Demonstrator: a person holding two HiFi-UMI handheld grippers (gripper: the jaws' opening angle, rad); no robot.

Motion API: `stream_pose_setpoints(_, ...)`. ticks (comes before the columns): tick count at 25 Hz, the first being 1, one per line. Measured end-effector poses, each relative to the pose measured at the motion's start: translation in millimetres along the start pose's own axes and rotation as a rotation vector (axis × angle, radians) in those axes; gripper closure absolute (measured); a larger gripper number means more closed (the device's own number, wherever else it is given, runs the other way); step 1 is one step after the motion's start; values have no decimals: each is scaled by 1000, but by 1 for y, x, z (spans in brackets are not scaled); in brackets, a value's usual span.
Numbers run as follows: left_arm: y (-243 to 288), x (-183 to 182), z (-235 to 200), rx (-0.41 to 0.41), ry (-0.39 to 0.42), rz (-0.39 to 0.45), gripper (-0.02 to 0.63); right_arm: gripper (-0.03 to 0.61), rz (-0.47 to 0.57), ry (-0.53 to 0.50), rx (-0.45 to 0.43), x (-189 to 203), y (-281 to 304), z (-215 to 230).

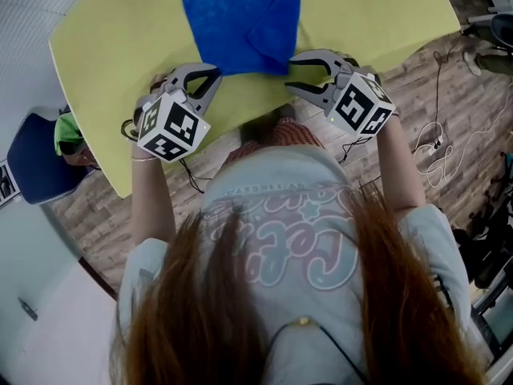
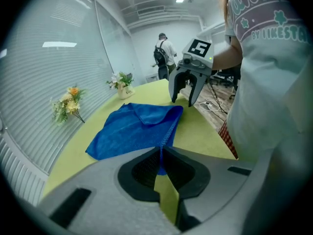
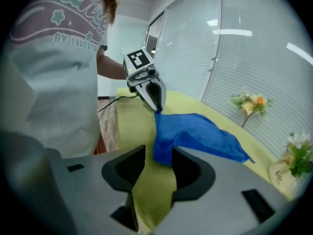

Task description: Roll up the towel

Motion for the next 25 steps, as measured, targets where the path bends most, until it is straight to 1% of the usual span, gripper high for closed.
stream_pose_setpoints(2, -1, -1, 0, -5, -5, 6, 589, 403, 4, -19, 85, 0, 4, 0)
stream_pose_setpoints(3, -1, -2, 0, -6, -7, 10, 589, 403, -10, -24, 100, 1, 7, -1)
stream_pose_setpoints(4, -2, -3, 0, -5, -9, 14, 589, 403, -27, -23, 94, 4, 12, -1)
stream_pose_setpoints(10, -6, -6, 0, -1, -11, 30, 589, 405, -48, 14, -56, 6, 22, 2)
stream_pose_setpoints(12, -7, -6, 0, -3, -17, 37, 589, 430, -54, 30, -113, 6, 23, 5)
stream_pose_setpoints(13, -7, -5, -1, -3, -21, 41, 589, 445, -58, 34, -127, 6, 24, 8)
stream_pose_setpoints(14, -7, -5, -1, -3, -25, 45, 589, 482, -64, 34, -125, 7, 24, 12)
stream_pose_setpoints(15, -7, -4, -2, -3, -28, 47, 589, 546, -67, 37, -117, 8, 23, 15)
stream_pose_setpoints(17, -6, -4, -4, -4, -29, 49, 589, 548, -61, 55, -120, 10, 21, 18)
stream_pose_setpoints(21, -5, -6, -6, -6, -34, 51, 589, 546, -32, 93, -160, 8, 14, 20)
stream_pose_setpoints(23, -5, -5, -8, -3, -45, 52, 589, 549, 1, 141, -201, 11, 12, 25)
stream_pose_setpoints(25, -2, -4, -13, -8, -51, 47, 589, 552, 54, 217, -262, 14, 11, 35)
Point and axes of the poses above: the fingertips, and each gripper's own axes: y forward along the fingers, z to its right, x out of its underside, the point moved 8 cm from there along -y, backward along the fingers, and after that the axes turned 10 degrees about -x, right-handed, at the moved point
